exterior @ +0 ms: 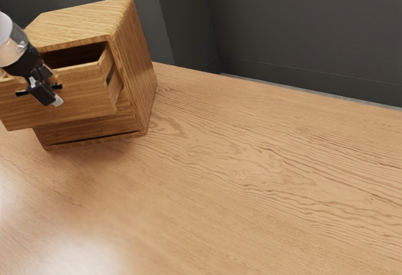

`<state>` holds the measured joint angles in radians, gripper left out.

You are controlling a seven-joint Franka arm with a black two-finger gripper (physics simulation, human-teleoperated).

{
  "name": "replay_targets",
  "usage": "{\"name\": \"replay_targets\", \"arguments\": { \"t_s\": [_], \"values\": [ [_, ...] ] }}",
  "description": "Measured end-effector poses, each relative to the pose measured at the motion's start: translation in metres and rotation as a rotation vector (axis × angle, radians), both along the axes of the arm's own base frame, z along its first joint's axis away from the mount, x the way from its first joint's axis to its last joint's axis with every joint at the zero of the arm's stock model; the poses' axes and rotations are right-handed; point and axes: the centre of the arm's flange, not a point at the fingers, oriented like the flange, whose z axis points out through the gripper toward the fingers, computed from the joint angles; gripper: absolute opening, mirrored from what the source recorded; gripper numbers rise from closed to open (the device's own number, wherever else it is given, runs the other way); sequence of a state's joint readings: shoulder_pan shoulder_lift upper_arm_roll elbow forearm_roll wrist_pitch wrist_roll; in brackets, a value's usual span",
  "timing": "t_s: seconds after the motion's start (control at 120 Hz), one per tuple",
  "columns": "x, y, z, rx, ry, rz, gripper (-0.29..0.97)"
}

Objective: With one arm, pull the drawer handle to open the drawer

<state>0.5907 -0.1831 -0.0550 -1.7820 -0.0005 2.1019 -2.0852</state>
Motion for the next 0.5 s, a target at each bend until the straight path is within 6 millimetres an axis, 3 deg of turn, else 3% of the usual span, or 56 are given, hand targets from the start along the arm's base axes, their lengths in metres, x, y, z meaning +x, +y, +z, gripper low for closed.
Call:
{"name": "replay_targets", "arguments": {
  "t_s": [0.05, 0.158, 0.258, 0.308, 0.383, 0.5],
  "values": [
    [-0.009, -0.020, 0.011, 0.008, -0.017, -0.017, 0.68],
    [-0.006, -0.074, 0.045, 0.054, -0.066, -0.091, 0.68],
    [0.002, -0.154, 0.071, 0.076, -0.104, -0.222, 0.68],
    [-0.005, -0.181, 0.083, 0.082, -0.113, -0.247, 0.68],
    [-0.011, -0.193, 0.093, 0.112, -0.107, -0.236, 0.68],
    [-0.018, -0.182, 0.102, 0.156, -0.096, -0.153, 0.68]
  ]
}}
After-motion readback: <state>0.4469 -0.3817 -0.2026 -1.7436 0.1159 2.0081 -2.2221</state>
